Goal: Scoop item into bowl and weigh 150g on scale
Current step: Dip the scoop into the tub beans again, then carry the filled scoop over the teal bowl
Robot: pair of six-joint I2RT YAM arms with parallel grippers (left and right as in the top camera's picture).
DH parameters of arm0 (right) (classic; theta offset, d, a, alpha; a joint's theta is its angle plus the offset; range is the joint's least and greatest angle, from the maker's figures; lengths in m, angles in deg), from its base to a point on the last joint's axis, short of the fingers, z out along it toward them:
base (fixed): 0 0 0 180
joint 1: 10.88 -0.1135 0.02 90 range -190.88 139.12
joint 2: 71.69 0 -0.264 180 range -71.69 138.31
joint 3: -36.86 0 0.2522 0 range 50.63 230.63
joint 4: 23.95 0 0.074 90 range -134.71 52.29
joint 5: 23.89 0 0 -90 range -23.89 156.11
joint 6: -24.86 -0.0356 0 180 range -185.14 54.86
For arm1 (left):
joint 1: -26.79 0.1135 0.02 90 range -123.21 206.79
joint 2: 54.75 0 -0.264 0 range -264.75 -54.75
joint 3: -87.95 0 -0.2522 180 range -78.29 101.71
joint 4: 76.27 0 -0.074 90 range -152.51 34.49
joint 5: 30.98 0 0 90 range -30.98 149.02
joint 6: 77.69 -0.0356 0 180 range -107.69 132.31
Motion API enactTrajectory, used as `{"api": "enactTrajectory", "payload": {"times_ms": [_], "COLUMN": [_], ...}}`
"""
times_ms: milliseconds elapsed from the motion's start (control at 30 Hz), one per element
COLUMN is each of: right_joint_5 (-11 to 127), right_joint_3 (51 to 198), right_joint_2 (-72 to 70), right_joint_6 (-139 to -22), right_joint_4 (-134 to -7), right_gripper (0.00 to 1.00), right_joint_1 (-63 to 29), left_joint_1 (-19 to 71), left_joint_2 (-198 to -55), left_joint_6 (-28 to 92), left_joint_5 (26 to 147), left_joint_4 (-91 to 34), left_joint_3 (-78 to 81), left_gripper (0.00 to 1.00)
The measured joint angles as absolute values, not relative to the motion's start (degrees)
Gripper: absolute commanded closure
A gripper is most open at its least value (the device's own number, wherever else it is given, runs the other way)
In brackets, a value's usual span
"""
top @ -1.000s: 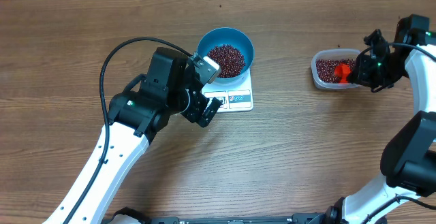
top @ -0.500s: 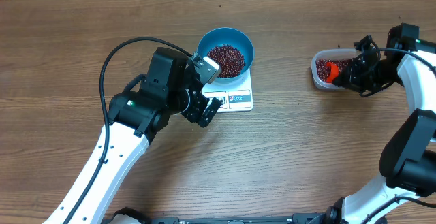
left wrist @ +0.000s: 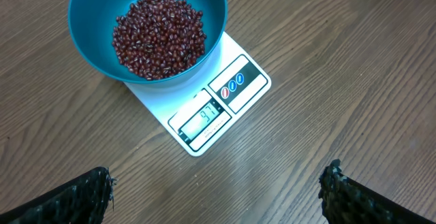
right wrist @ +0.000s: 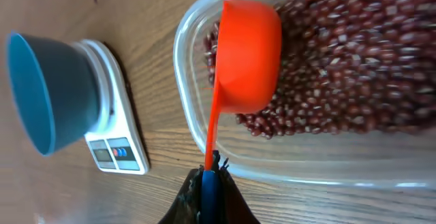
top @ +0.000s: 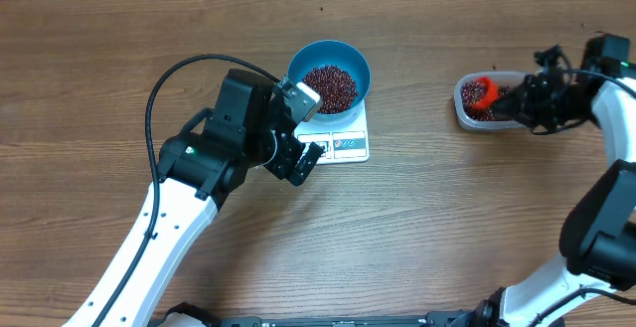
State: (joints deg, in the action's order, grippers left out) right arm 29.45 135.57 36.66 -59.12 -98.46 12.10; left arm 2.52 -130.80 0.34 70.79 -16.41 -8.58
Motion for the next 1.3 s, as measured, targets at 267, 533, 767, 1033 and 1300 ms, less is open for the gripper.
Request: {"api": "enactTrajectory", "payload": {"times_ms": [267,533,767,1033,1300], "right_joint_5": [21.69,12.14,7.59,3.92,2.63], "right_joint_3": [135.57,135.55,135.55,135.57,139.33], "right_joint_2": [36.66,36.66,36.66,36.66,36.66], "right_joint_6": [-54.81,-47.25,-43.88,-43.44,-50.68], "right_joint_4": [-104.06,-110.35,-112.8,-112.76,-105.3], "right_gripper": [0.96,0.96,0.96,0.96,0.96], "right_joint_1": [20.17,23.62,22.33,17.11,5.11], "left_joint_1": [2.52,2.52,2.52,2.52,2.52], "left_joint_2": [-130.8,-130.8,-130.8,-130.8,-130.8], "left_joint_6": [0.34,0.32,0.32,0.34,0.34], "left_joint_5": [70.79,70.79,70.79,70.79,70.79], "left_joint_4": [-16.41,-16.41,-16.41,-16.41,-16.41], "left_joint_3": [-8.58,-8.58,-8.58,-8.58,-8.58], "left_gripper": [0.0,0.0,0.0,0.0,0.0]}}
